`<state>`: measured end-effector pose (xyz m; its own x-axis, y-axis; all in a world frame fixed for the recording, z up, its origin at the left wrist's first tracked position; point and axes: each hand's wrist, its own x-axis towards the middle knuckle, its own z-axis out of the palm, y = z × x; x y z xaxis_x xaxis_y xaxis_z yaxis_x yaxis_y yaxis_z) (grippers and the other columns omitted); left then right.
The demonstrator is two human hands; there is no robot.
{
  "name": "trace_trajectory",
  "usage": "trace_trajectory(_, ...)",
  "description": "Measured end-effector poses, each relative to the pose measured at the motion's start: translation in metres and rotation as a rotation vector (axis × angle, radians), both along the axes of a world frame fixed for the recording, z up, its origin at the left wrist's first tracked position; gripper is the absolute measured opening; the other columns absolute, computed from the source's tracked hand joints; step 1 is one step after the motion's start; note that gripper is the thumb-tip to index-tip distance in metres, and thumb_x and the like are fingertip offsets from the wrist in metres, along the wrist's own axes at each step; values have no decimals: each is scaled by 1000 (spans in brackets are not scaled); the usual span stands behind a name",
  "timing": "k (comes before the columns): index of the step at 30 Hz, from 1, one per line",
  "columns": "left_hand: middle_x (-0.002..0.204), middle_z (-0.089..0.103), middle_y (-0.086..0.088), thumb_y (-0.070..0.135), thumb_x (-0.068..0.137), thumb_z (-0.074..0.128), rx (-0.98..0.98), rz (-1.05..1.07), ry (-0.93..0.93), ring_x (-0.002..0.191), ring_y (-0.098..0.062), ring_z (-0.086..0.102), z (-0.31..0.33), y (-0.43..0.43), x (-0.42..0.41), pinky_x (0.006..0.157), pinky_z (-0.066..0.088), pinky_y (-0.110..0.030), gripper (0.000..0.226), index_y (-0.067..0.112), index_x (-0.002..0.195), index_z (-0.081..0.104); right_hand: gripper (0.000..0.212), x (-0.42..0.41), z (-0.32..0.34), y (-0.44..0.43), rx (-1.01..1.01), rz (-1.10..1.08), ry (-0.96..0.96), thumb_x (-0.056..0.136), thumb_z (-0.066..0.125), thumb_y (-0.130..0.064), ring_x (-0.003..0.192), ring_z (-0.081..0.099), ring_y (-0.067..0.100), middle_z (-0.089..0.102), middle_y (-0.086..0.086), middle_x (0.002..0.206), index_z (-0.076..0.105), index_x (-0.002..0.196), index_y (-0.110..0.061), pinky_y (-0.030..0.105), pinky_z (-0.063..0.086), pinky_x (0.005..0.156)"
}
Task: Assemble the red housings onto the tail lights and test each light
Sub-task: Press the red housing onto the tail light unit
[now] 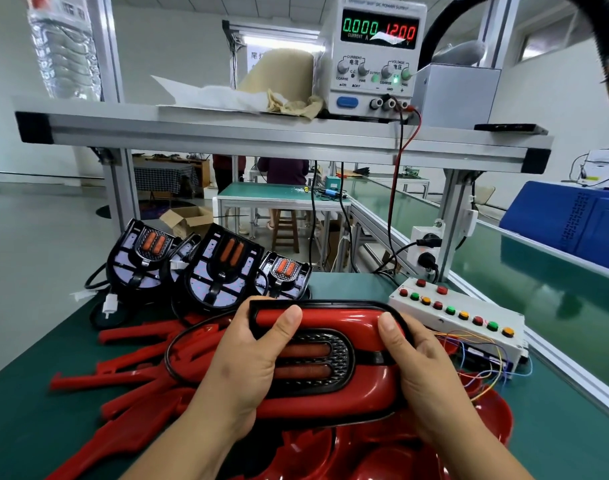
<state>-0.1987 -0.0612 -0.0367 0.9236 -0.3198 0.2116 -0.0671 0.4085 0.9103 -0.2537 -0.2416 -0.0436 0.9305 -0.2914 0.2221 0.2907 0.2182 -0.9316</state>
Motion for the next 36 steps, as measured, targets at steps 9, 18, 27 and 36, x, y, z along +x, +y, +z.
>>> trace_trajectory(9,99,75,-15,46,69,75,65,-37,52,84,-38,74,1,5,0,60,60,-44,55,23,116,59,48,1,0,-6,22,97,53,70,73,-31,88,71,35,71,22,102,67,111,-7,40,60,66)
trace_trajectory(18,100,74,-20,61,79,60,99,-157,207,86,-42,72,4,6,4,64,59,-52,50,27,115,65,52,7,0,-6,206,50,202,80,58,-55,87,71,39,73,21,100,75,98,-9,45,60,64)
trace_trajectory(27,102,73,-23,52,65,74,73,-168,207,88,-45,71,2,8,5,68,58,-55,51,27,109,68,37,1,3,-5,100,86,112,76,69,-23,76,71,30,72,22,96,66,109,-5,38,60,62)
trace_trajectory(36,97,75,-18,53,69,71,76,-66,114,84,-41,73,-1,6,4,64,59,-49,40,31,102,69,45,1,2,-6,64,95,82,69,75,-23,79,70,31,71,23,101,64,108,-4,38,60,64)
